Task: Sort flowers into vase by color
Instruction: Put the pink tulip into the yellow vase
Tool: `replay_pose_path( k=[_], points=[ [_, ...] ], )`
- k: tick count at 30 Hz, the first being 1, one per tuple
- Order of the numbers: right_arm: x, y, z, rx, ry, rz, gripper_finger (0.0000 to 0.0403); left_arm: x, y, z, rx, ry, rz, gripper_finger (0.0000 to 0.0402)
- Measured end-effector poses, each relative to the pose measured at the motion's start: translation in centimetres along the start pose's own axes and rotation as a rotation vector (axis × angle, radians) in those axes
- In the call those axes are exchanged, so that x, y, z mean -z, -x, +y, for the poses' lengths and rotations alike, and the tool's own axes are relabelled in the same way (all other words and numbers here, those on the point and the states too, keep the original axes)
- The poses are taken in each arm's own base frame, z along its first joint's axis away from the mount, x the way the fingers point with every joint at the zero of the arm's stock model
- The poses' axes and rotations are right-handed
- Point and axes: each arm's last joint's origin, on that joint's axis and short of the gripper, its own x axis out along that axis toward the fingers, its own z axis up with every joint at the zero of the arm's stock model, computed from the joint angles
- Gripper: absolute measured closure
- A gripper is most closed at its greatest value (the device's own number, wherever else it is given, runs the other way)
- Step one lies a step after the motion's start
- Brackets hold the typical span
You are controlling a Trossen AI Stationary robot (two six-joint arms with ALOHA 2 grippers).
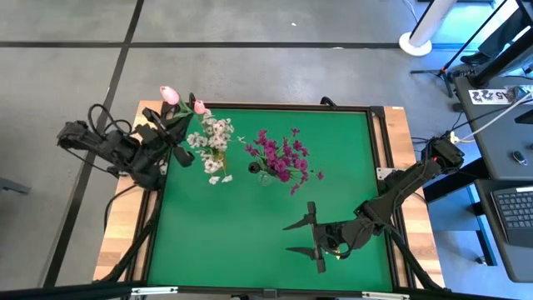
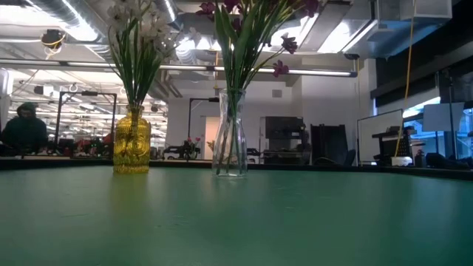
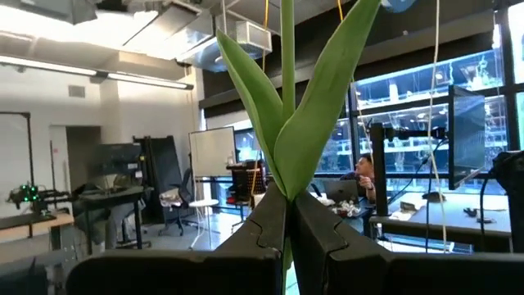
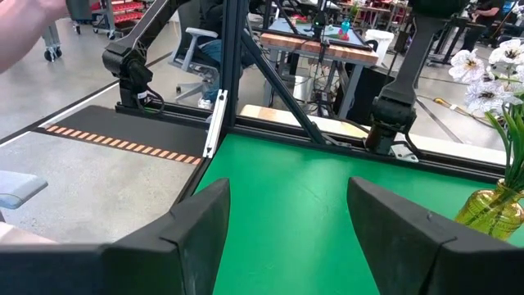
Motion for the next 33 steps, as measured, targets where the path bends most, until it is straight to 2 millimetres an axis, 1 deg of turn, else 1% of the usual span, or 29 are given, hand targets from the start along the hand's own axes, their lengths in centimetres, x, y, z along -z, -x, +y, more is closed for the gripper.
replay_pose_path(
  k=[10,13,19,30,33],
  points=[
    [0.0,0.0,0.0,0.0,0.001,0.001,0.0157,-0.1,0.6,-0.5,0.053,0.066,0.008,0.0399],
    [0.0,0.0,0.0,0.0,0.0,0.002,0.0157,-0.8,0.8,-0.4,0.06,0.091,0.016,0.0399],
    [0.0,0.0,0.0,0.0,-0.006,0.003,0.0157,-2.3,1.0,-0.1,0.056,0.083,0.037,0.0399],
    [0.1,0.0,0.0,0.0,-0.005,0.005,0.0157,-2.9,1.4,-0.1,0.079,0.086,0.043,0.0399],
    [0.1,0.0,0.0,0.0,-0.005,0.007,0.0157,-3.5,1.5,0.1,0.09,0.114,0.037,0.0399]
  ],
)
